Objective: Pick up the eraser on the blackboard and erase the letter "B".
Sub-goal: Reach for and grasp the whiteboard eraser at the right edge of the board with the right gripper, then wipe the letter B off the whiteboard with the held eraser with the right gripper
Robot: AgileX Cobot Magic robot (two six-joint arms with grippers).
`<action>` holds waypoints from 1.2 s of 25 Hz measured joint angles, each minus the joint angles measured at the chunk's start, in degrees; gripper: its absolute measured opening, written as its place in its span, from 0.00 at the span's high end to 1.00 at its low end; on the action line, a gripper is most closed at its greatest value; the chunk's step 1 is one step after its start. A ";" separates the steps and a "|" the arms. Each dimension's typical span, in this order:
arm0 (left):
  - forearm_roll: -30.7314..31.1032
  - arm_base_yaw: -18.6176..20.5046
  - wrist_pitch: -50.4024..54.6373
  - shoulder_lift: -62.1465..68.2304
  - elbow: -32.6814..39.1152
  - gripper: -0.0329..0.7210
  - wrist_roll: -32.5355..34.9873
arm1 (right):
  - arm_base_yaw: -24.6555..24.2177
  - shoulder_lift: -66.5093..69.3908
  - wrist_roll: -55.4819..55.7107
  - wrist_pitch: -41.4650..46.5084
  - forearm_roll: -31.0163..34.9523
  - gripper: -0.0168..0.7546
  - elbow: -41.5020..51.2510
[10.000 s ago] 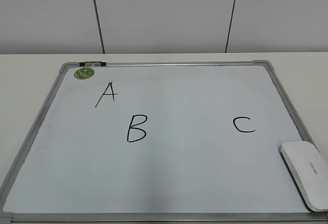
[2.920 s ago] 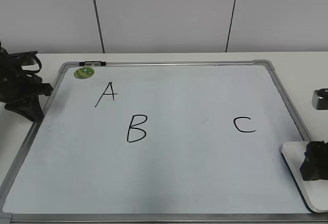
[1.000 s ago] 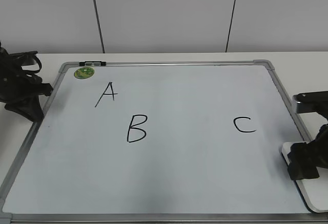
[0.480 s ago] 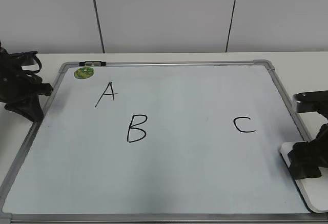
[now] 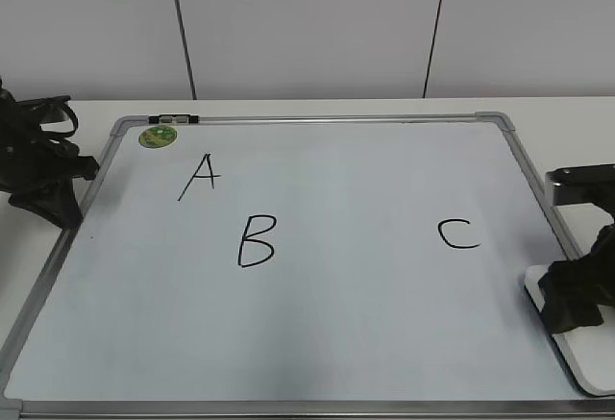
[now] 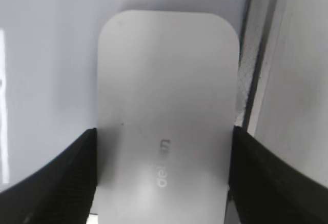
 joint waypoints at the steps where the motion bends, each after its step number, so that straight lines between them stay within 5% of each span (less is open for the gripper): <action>1: 0.00 0.00 0.00 0.00 0.00 0.94 0.00 | 0.00 0.04 0.00 0.72 0.00 0.27 -0.57; 12: 0.00 0.00 0.00 0.00 0.00 0.94 0.00 | 2.20 0.04 -2.37 9.71 0.11 0.27 -7.79; 30: 0.00 0.00 0.00 0.00 0.00 0.94 0.00 | 20.47 8.49 -2.91 17.50 0.11 0.27 -33.30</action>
